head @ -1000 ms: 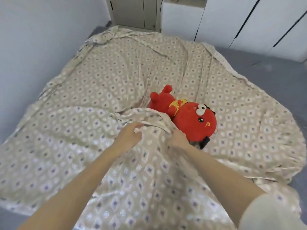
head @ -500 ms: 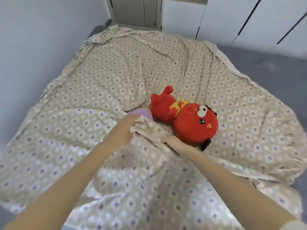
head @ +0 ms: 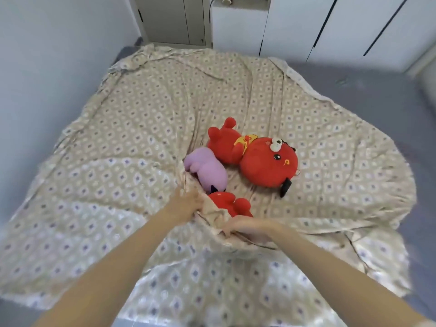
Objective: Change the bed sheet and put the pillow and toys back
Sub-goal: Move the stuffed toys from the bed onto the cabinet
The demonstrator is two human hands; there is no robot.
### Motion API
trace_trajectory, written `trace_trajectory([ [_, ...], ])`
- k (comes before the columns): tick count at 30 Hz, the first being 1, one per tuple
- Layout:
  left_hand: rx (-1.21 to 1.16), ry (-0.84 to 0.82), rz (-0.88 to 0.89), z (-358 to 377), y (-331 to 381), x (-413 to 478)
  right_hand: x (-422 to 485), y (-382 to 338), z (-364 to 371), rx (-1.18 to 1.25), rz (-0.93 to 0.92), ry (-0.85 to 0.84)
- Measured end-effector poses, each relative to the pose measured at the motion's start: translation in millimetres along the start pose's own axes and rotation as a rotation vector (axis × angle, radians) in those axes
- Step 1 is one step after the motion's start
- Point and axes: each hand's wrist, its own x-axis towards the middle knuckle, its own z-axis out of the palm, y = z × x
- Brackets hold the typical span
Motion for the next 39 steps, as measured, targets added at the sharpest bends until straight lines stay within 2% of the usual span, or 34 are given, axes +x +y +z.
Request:
trace_trajectory([
  [3, 0.072, -0.005, -0.061, 21.2, -4.4, -4.6, -1.9, 9.3, 4.9, -0.087, 0.068, 0.099],
  [7, -0.141, -0.041, -0.016, 49.7, -14.1, -10.3, 9.9, 22.6, 25.5, -0.173, 0.073, 0.162],
  [9, -0.152, -0.052, -0.004, 65.9, -12.5, -9.8, 22.9, 31.2, 39.9, -0.384, 0.082, 0.199],
  [11, -0.094, -0.093, -0.019, 83.9, -5.2, -9.8, 35.1, 44.4, 50.5, -0.560, 0.110, 0.167],
  [14, -0.082, -0.207, -0.041, 119.9, -4.7, -12.2, 51.1, 66.1, 63.3, -0.580, 0.103, 0.122],
  [16, -0.194, -0.252, -0.043, 139.5, -12.0, -15.6, 58.5, 73.9, 66.5, -0.542, 0.056, 0.343],
  [18, -0.335, -0.185, -0.073, 149.9, -20.4, -17.6, 66.3, 75.8, 62.5, -0.578, -0.030, 0.631],
  [19, -0.406, -0.138, -0.096, 149.6, -23.1, -17.1, 67.6, 73.7, 59.8, -0.605, -0.083, 0.697],
  [22, -0.558, -0.045, -0.129, 144.6, -33.0, -11.5, 83.2, 53.5, 60.8, -0.763, -0.223, 0.652],
  [26, -0.652, 0.046, -0.105, 137.8, -43.5, -6.7, 114.9, 31.6, 82.2, -0.950, -0.194, 0.566],
  [30, -0.775, 0.101, -0.128, 141.5, -56.3, -12.0, 137.0, 31.8, 99.6, -1.094, -0.164, 0.654],
  [33, -0.966, 0.114, -0.173, 146.9, -65.6, -20.5, 137.8, 36.0, 100.8, -0.973, -0.189, 0.734],
  [37, -1.243, 0.132, -0.309, 136.1, -68.1, -23.5, 108.1, 33.2, 70.6, -0.488, -0.326, 0.953],
  [39, -1.421, 0.145, -0.323, 118.0, -64.9, -23.4, 87.6, 23.4, 51.7, -0.339, -0.446, 1.090],
])
